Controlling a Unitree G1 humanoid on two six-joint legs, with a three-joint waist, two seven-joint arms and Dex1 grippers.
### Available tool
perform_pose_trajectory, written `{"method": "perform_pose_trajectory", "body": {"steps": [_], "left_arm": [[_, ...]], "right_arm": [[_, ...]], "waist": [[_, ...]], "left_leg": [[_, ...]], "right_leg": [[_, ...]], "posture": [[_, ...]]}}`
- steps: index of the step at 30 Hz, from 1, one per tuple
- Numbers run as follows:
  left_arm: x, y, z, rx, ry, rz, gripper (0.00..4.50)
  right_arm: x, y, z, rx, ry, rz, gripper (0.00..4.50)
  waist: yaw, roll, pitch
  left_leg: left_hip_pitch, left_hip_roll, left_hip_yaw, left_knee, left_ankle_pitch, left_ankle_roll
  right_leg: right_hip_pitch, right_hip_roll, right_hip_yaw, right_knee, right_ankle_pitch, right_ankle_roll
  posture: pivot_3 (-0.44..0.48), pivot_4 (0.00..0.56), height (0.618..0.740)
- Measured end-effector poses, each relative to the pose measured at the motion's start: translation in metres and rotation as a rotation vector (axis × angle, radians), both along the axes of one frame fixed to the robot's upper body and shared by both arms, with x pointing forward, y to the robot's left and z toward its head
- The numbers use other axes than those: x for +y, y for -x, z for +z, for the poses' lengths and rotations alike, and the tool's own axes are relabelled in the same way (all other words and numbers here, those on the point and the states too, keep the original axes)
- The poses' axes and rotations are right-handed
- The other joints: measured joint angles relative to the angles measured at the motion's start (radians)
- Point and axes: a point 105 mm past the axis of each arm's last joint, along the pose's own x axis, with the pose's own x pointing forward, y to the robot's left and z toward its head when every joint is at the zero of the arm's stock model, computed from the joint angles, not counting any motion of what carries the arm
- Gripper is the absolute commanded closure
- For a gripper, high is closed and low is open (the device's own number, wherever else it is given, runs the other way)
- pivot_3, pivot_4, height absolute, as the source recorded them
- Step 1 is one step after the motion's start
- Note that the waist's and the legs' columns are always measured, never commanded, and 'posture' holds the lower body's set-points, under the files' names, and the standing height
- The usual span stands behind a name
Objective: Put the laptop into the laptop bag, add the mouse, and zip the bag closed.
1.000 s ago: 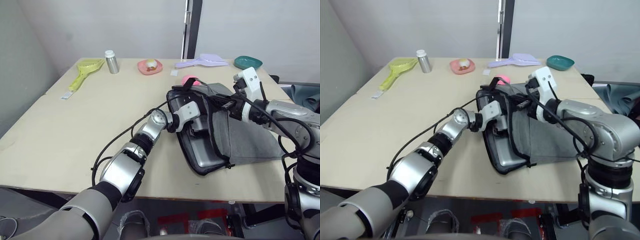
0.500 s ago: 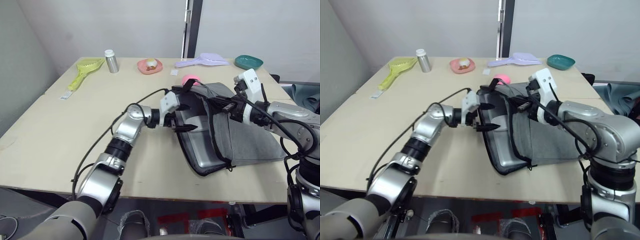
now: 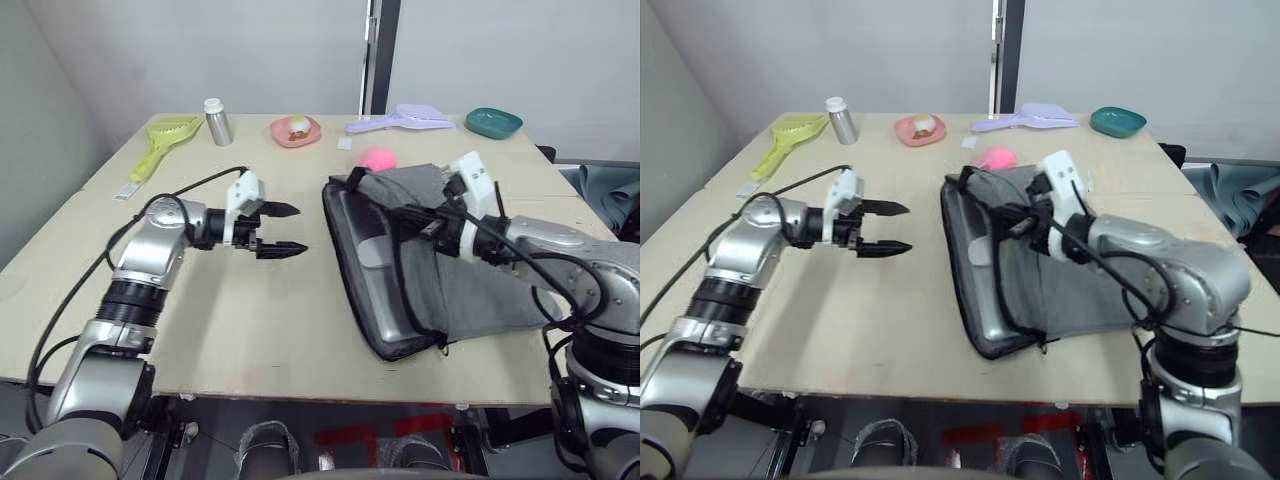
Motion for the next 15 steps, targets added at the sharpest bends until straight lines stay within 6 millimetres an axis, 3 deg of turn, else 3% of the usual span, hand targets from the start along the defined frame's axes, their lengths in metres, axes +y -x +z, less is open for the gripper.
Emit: {"method": "perform_pose_trajectory", "body": {"steps": [4,13,15], "left_arm": [[0.034,0.003,0.012,0.026,-0.002,0.041,0.03],[0.057,0.002,0.017,0.065,0.023,0.074,0.03],[0.065,-0.004,0.024,0.069,0.033,0.107,0.00]], "right_arm": [[0.011,0.006,-0.019,0.046,0.015,0.044,4.50],[0.009,0.023,-0.051,0.041,0.274,0.263,4.50],[0.008,0.019,-0.049,0.013,0.306,0.310,3.75]], "waist": [[-0.001,0.000,0.000],[0.010,0.000,0.000],[0.006,0.000,0.000]], "left_leg": [[0.000,0.001,0.000,0.000,0.000,-0.001],[0.001,0.000,-0.001,0.000,0.000,-0.001],[0.001,0.000,-0.001,0.001,0.000,-0.001]], "right_leg": [[0.000,0.001,0.000,0.000,0.000,0.000],[0.001,0.000,0.000,0.000,0.000,0.001],[0.001,0.000,0.000,0.002,0.000,0.001]], "posture": [[0.000,0.150,0.740],[0.000,0.150,0.740],[0.000,0.150,0.740]]}}
